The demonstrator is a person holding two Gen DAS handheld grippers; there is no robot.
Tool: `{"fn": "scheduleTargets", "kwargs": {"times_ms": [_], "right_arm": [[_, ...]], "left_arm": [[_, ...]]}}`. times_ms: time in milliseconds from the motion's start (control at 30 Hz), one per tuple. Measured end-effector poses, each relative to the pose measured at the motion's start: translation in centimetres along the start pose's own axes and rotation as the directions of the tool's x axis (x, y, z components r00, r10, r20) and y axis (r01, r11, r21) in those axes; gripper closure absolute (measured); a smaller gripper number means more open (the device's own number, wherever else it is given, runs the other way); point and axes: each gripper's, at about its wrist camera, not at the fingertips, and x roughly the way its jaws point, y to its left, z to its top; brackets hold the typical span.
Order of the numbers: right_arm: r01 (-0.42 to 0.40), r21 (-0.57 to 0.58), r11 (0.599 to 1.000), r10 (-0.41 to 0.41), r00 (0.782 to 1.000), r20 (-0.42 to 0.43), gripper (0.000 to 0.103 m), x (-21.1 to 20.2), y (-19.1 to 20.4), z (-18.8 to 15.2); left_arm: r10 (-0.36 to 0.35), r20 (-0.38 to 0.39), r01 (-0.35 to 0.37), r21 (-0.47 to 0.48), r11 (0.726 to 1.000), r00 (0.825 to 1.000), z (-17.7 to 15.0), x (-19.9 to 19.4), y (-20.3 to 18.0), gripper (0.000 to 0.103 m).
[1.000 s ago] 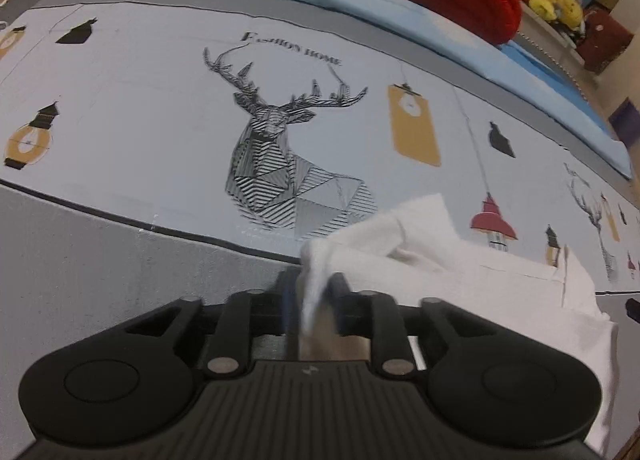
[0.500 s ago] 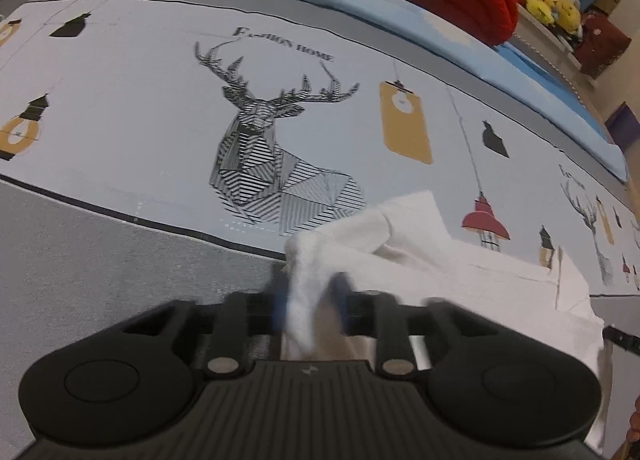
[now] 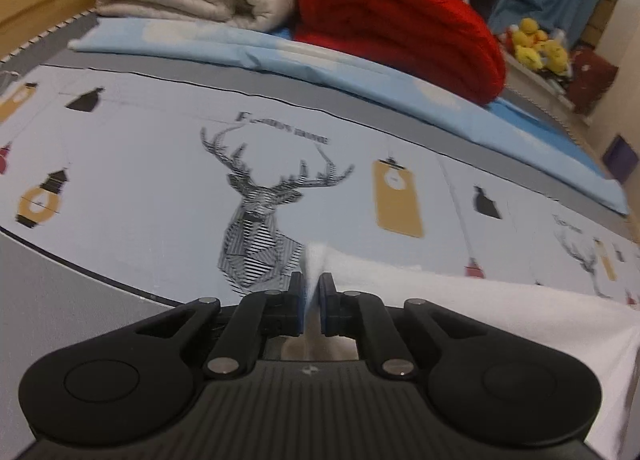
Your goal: Fold small clothes
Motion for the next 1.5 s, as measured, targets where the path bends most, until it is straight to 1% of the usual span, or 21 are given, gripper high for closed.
{"fn": "scheduleTargets", "kwargs": {"times_ms": [33,100,167,267,367,400,467,500,533,633,733,833,900,1000,1033,1100,1133,1167,1233,1300,1500], "right_arm": [[0.035,-0.01,0.999,-0.035,0.999,-0.021,0.087,0.7,0.2,-0.2],[0.09,-0.019,0.996,-0.092,0.991,-0.097,0.084,1.9,0.2,-0.7],[0.072,0.007,0.997,-0.069,0.982,-0.177,0.083,2.6,-0.4,-1.2],[-0.006,0.032,0.999,0.015,0.957,-0.289,0.077,3.0,-0.7,-2.1],[-0.001,-0.049,0.999,-0.017,0.933,-0.358,0.072,2.9,-0.2,-3.3],[0.0,-0.069,0.998,-0.027,0.922,-0.386,0.071,3.0,-0.2,-3.8],[0.016,-0.095,0.995,-0.054,0.908,-0.415,0.071,3.1,-0.3,-4.7],[0.019,-0.091,0.996,-0.056,0.909,-0.413,0.07,3.0,-0.4,-4.9],[0.025,-0.083,0.996,-0.056,0.91,-0.41,0.067,2.9,-0.6,-5.0],[0.06,-0.063,0.996,-0.08,0.916,-0.393,0.064,2.2,-0.8,-4.9],[0.083,-0.038,0.996,-0.091,0.945,-0.315,0.065,-0.7,-0.8,-3.9],[0.053,-0.025,0.998,-0.057,0.975,-0.216,0.065,-4.8,-0.6,-2.1],[0.016,-0.006,1.0,-0.016,0.989,-0.145,0.062,-8.0,-0.3,-1.2],[-0.051,-0.007,0.999,0.05,0.995,-0.084,0.062,-12.0,0.1,-1.5],[-0.064,-0.013,0.998,0.062,0.994,-0.086,0.062,-12.6,0.2,-2.0],[-0.081,-0.036,0.996,0.076,0.99,-0.115,0.062,-13.0,0.2,-3.6],[-0.08,-0.042,0.996,0.073,0.987,-0.146,0.062,-12.8,0.1,-4.6],[-0.069,-0.046,0.997,0.059,0.977,-0.203,0.062,-12.2,-0.1,-5.6],[-0.03,-0.062,0.998,0.008,0.944,-0.329,0.062,-10.4,-0.5,-6.9],[-0.006,-0.071,0.997,-0.021,0.928,-0.372,0.062,-9.5,-1.1,-7.4],[0.021,-0.058,0.998,-0.046,0.881,-0.471,0.062,-8.1,-1.8,-8.9]], "left_arm": [[0.01,-0.015,-0.01,0.001,1.0,1.0,0.0,0.2,0.0,0.087],[-0.026,-0.078,0.025,-0.019,1.0,0.997,-0.3,0.6,0.5,0.068],[-0.045,-0.141,0.042,-0.025,0.999,0.989,-0.7,0.8,0.7,0.067],[-0.059,-0.176,0.063,0.014,0.998,0.983,-1.3,0.1,0.5,0.067],[-0.081,-0.236,0.1,0.068,0.993,0.968,-2.4,0.0,0.1,0.067],[-0.073,-0.266,0.1,0.087,0.991,0.961,-2.8,0.4,-0.1,0.067],[-0.015,-0.339,0.065,0.138,0.988,0.941,-4.4,1.4,-0.3,0.067],[0.008,-0.357,0.05,0.153,0.987,0.934,-4.9,1.7,-0.2,0.062],[0.016,-0.351,0.041,0.153,0.987,0.936,-5.2,1.5,-0.1,0.062],[0.011,-0.299,0.033,0.143,0.989,0.954,-4.9,-0.7,0.2,0.062],[0.029,-0.251,0.023,0.202,0.979,0.968,-4.4,-4.3,-0.3,0.062],[0.021,-0.168,0.026,0.27,0.963,0.986,-4.4,-8.6,-1.4,0.061],[-0.002,-0.141,0.041,0.277,0.96,0.99,-5.3,-10.8,-1.6,0.06],[-0.046,-0.129,0.077,0.252,0.965,0.991,-7.0,-12.3,-1.5,0.06],[-0.054,-0.132,0.086,0.245,0.966,0.99,-7.7,-12.2,-1.2,0.06],[-0.054,-0.184,0.096,0.228,0.969,0.981,-9.4,-11.4,-0.4,0.06],[-0.04,-0.248,0.096,0.219,0.971,0.968,-10.0,-10.5,0.1,0.06],[-0.028,-0.277,0.09,0.213,0.973,0.96,-10.2,-10.1,0.4,0.06],[-0.035,-0.282,0.094,0.199,0.975,0.959,-10.2,-9.8,0.9,0.059],[-0.048,-0.313,0.104,0.165,0.981,0.949,-10.2,-9.4,1.5,0.051],[-0.038,-0.393,0.098,0.134,0.986,0.919,-11.2,-7.8,2.3,0.051]]}}
